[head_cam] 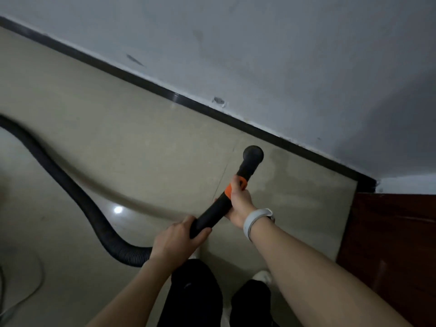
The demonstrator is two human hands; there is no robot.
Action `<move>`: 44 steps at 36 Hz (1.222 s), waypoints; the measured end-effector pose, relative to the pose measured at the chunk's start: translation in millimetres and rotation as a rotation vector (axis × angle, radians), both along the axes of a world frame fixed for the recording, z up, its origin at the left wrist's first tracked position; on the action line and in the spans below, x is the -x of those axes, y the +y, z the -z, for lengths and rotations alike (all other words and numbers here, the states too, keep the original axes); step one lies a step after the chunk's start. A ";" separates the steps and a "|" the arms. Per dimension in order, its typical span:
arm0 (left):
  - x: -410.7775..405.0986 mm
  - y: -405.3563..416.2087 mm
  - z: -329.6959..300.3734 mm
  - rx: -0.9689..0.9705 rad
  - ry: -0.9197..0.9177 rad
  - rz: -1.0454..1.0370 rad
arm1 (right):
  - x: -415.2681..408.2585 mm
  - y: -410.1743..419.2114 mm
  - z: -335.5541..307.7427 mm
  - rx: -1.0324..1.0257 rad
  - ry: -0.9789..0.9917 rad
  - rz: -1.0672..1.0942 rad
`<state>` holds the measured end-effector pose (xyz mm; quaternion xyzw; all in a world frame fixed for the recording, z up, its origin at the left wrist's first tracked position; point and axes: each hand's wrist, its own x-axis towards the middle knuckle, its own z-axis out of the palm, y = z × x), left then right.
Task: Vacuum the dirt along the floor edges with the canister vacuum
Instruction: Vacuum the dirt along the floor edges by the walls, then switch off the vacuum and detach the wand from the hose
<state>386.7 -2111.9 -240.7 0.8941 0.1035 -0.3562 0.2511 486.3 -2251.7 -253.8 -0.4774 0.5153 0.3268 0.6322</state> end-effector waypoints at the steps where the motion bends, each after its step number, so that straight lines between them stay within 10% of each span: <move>1: -2.5 6.4 -11.2 -0.016 0.001 0.003 | -3.2 8.6 -11.7 -0.004 -0.020 -0.015; 17: -49.5 141.3 -47.6 -0.026 0.082 0.020 | -60.6 155.2 -39.6 0.014 -0.061 -0.228; 44: -41.8 333.9 -157.9 0.108 0.020 -0.758 | -113.4 423.9 -144.2 0.012 -0.022 -0.806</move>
